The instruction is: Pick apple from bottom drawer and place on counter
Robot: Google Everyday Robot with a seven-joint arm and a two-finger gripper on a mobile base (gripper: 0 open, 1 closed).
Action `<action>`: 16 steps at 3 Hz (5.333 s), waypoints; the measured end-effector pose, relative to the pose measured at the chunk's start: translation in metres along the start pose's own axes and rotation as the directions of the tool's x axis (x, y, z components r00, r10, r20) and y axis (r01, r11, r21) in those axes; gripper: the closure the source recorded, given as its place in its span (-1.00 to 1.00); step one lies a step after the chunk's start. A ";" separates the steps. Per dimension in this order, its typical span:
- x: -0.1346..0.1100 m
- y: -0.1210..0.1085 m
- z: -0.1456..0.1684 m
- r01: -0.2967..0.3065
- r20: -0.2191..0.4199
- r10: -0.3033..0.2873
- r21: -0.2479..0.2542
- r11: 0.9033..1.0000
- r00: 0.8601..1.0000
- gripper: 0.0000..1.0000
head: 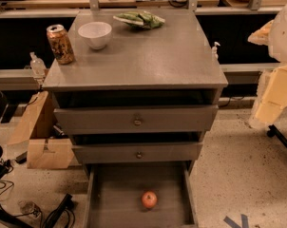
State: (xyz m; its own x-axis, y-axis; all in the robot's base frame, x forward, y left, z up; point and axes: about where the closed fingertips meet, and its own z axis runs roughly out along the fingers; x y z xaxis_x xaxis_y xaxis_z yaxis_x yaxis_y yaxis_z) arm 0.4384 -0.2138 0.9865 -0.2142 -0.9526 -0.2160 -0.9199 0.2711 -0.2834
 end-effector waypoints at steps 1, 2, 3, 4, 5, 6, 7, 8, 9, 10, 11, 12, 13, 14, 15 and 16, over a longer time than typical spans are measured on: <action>0.000 0.000 0.000 0.000 0.000 0.000 0.000 1.000 1.000 -1.00; 0.006 0.002 0.011 0.000 0.029 0.000 0.013 1.000 1.000 -1.00; 0.016 0.026 0.046 0.002 0.099 -0.003 0.012 1.000 0.995 -1.00; 0.015 0.025 0.045 0.002 0.097 -0.003 0.012 1.000 0.995 -1.00; 0.014 0.021 0.061 -0.006 0.121 0.004 0.017 1.000 0.993 -1.00; 0.021 0.019 0.119 -0.012 0.181 0.012 0.000 1.000 0.983 -1.00; 0.032 0.015 0.220 0.004 0.312 -0.008 0.015 1.000 0.950 -1.00; 0.043 -0.006 0.277 -0.009 0.409 -0.033 0.100 0.995 0.912 -1.00; 0.065 -0.007 0.321 -0.059 0.444 0.005 0.109 0.992 0.896 -1.00; 0.067 -0.003 0.333 -0.065 0.451 0.016 0.093 0.994 0.892 -1.00; 0.063 0.005 0.350 -0.062 0.465 0.025 0.066 0.996 0.885 -1.00; 0.063 0.058 0.428 -0.055 0.496 0.050 -0.005 0.998 0.867 -1.00; 0.066 0.095 0.486 -0.036 0.532 0.054 -0.044 0.998 0.845 -1.00; 0.063 0.127 0.556 0.006 0.584 0.042 -0.079 0.997 0.811 -1.00; 0.060 0.128 0.565 0.006 0.585 0.049 -0.091 0.996 0.810 -1.00; 0.055 0.128 0.600 0.014 0.577 0.042 -0.092 0.996 0.816 -1.00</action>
Offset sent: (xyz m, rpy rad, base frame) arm 0.0017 -0.0119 -0.0407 0.0700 -0.0421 0.0156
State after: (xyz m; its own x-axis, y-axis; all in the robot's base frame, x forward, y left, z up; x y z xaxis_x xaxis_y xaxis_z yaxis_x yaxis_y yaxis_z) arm 0.5061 -0.1493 0.3782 -0.0240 -0.6862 -0.7270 -0.9492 0.2438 -0.1988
